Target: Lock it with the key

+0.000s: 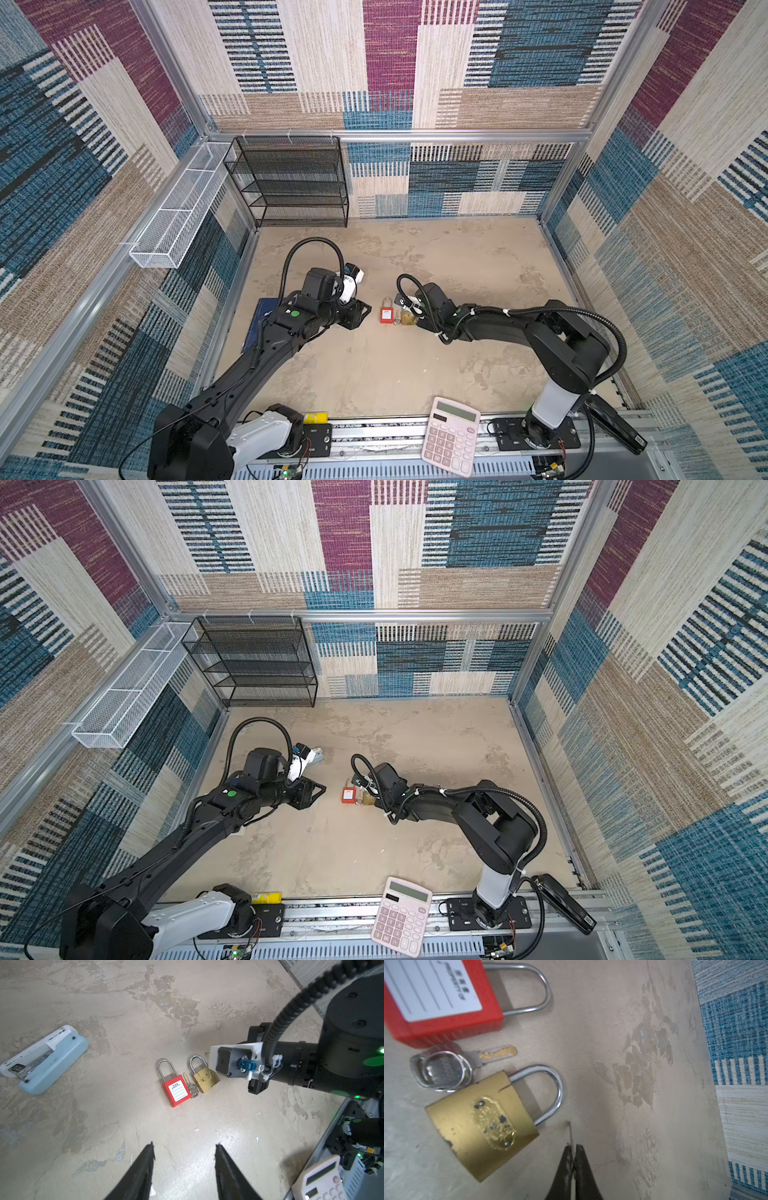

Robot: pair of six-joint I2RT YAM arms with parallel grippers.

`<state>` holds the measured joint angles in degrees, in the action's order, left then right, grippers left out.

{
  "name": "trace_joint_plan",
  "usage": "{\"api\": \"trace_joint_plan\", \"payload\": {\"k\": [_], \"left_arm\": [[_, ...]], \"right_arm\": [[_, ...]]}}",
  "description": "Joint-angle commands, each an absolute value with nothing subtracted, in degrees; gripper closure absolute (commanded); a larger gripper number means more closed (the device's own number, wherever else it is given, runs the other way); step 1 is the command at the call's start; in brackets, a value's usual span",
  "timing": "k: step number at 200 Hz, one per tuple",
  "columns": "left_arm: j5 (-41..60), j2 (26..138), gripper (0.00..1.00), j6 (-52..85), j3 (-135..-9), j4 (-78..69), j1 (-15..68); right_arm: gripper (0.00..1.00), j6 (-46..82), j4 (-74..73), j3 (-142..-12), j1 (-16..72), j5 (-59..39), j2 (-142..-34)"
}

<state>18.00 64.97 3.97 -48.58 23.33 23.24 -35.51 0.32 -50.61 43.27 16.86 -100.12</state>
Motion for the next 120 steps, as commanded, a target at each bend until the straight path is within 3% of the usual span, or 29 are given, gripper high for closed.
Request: {"api": "trace_joint_plan", "payload": {"k": [1, 38, 78, 120], "left_arm": [[17.7, 64.6, 0.50, 4.6, -48.9, 22.3, 23.0], [17.9, 65.1, 0.50, 4.5, -49.4, 22.1, 22.9], [18.6, 66.1, 0.50, 5.0, -49.9, 21.8, 22.9], [19.1, 66.8, 0.50, 5.1, -50.8, 22.8, 22.8]], "right_arm": [[0.85, -34.3, 1.1, -50.8, 43.4, 15.1, -100.1], [0.74, -34.2, 2.0, -50.4, 43.3, 13.9, -98.7], [0.71, -31.3, 3.6, -51.6, 43.2, 13.8, -97.8], [0.79, -18.4, 14.7, -63.6, 36.1, 3.0, -100.6]]}}
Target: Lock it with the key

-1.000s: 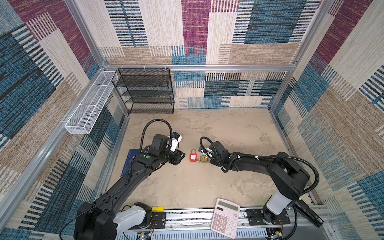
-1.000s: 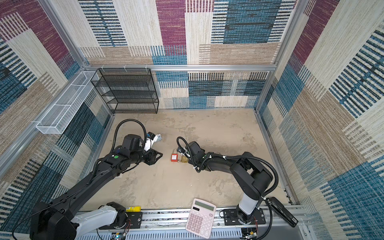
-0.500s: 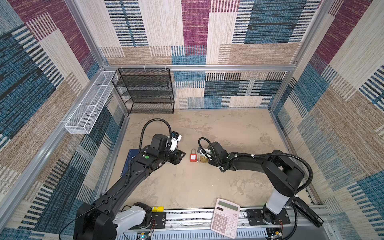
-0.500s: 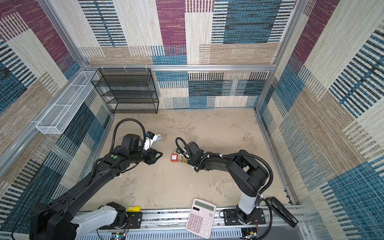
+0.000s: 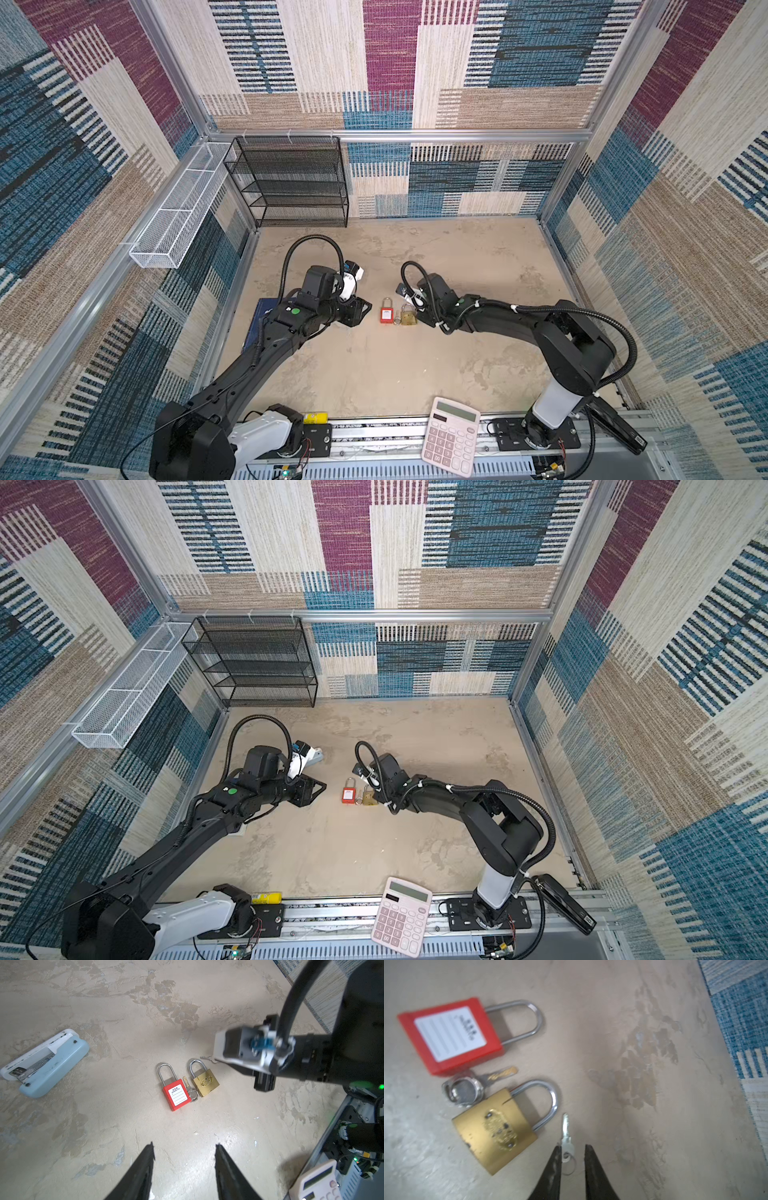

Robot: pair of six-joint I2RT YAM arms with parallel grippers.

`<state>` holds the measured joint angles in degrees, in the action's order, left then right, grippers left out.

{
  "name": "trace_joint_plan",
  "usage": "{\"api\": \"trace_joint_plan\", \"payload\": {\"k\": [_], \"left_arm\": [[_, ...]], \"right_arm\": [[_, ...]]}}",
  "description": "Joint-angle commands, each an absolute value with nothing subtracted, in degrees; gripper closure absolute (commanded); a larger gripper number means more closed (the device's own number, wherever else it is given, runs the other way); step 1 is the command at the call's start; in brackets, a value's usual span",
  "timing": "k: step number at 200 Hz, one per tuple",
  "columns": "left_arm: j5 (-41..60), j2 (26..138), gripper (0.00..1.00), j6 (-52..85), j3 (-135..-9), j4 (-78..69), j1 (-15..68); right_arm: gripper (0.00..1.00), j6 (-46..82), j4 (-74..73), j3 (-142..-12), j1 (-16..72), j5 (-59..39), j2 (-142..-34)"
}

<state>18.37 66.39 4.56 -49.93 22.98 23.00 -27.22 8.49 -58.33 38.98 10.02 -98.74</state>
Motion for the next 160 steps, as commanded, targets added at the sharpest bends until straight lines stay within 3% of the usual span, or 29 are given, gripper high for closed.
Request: {"api": "trace_joint_plan", "payload": {"k": [1, 61, 160], "left_arm": [[19.1, 66.8, 0.50, 5.1, -50.8, 22.8, 22.9], [19.4, 67.0, 0.50, 5.0, -51.1, 23.3, 22.8], [19.2, 66.5, 0.50, 4.7, -50.9, 23.7, 22.6]], "right_arm": [[0.79, -18.2, 15.1, -63.9, 35.9, 2.9, -100.9], [0.99, -13.2, 23.3, -74.4, 32.4, -0.5, -112.0], [1.00, -11.7, 27.3, -73.5, 32.4, -1.3, -113.7]]}}
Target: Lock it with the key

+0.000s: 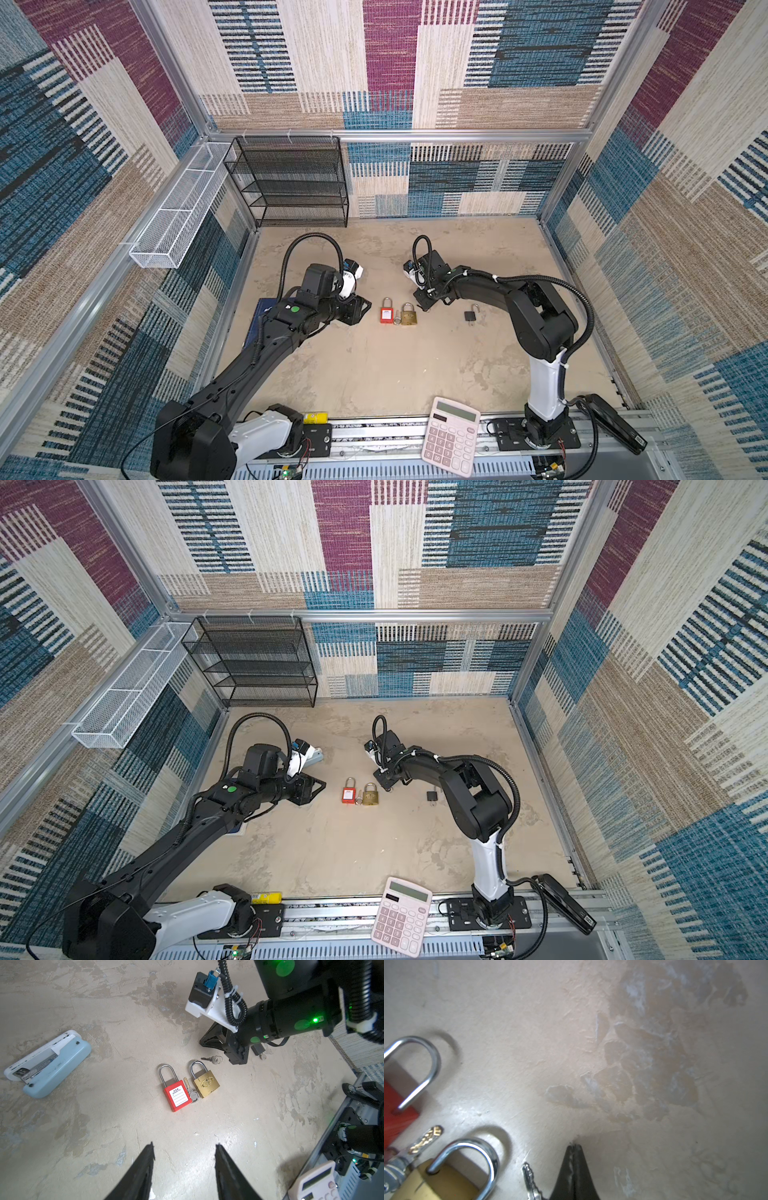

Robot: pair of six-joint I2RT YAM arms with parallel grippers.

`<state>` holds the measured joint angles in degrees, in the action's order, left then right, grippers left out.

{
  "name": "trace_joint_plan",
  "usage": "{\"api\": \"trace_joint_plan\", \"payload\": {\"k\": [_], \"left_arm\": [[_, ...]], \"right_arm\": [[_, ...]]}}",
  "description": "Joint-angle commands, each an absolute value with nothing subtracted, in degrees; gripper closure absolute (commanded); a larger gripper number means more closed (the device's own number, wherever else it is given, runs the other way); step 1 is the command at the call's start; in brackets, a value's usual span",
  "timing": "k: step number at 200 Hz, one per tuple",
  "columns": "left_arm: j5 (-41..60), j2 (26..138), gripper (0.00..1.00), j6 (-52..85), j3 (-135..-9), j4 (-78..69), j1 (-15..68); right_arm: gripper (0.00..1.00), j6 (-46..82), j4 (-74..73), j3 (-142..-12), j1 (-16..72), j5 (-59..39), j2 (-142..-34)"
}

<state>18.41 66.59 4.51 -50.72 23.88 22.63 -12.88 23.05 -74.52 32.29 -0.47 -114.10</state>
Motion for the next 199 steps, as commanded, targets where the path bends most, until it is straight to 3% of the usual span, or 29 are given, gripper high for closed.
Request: {"api": "trace_joint_plan", "payload": {"k": [1, 199], "left_arm": [[19.3, 66.5, 0.50, 4.7, -50.9, 23.6, 22.6], [20.9, 68.1, 0.50, 6.2, -51.0, 22.2, 22.6]], "right_arm": [[1.00, -11.7, 27.3, -73.5, 32.4, -1.4, -113.6], [1.00, -9.3, 31.0, -63.1, 33.8, -7.5, -106.0]]}}
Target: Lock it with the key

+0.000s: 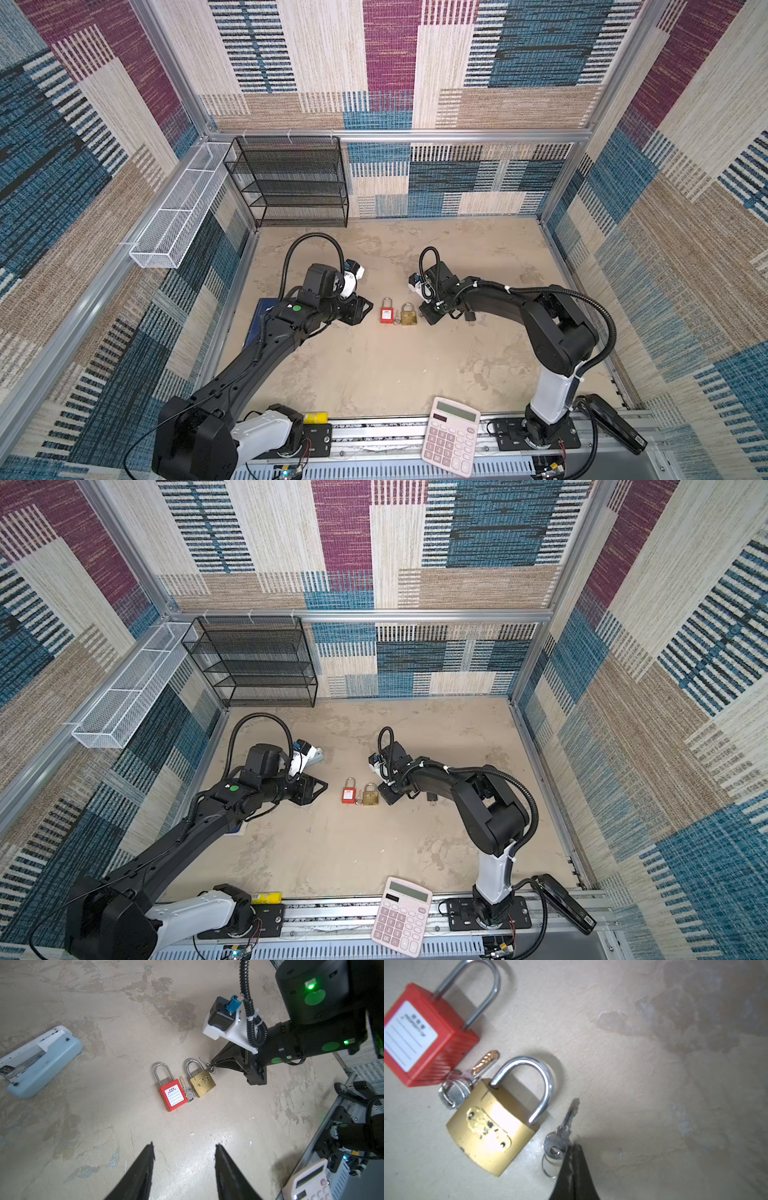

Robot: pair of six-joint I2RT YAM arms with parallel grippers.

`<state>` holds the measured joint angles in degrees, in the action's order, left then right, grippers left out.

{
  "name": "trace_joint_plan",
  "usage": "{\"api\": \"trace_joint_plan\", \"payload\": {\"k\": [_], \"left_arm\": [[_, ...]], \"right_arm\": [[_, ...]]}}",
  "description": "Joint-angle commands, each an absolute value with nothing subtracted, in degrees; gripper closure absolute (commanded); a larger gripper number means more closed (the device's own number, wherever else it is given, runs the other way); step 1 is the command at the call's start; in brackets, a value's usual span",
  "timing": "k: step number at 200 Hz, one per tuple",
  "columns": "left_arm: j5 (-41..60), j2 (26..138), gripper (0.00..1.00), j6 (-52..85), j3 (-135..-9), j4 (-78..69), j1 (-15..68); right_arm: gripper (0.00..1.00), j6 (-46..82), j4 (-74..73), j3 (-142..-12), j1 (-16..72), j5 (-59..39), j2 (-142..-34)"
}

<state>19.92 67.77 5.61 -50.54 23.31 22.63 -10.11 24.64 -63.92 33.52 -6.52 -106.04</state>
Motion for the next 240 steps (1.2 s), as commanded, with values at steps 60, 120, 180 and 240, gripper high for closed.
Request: {"api": "trace_joint_plan", "payload": {"k": [60, 120, 180, 240], "left_arm": [[22.7, 68.2, 0.50, 5.0, -51.0, 21.9, 22.6], [23.9, 69.0, 0.50, 5.8, -50.5, 19.5, 22.8], [24.9, 69.6, 0.50, 6.3, -50.7, 19.0, 23.0], [24.9, 69.6, 0.50, 6.8, -51.0, 19.1, 23.1]], "right_arm": [[0.94, -4.3, 29.8, -64.2, 31.0, -4.8, -97.5], [0.60, 7.1, 28.2, -58.8, 23.4, -1.0, -86.9], [0.46, 13.3, 26.9, -51.1, 17.1, -0.5, -84.8], [0.46, 13.1, 27.2, -49.7, 17.1, 1.2, -88.9]]}}
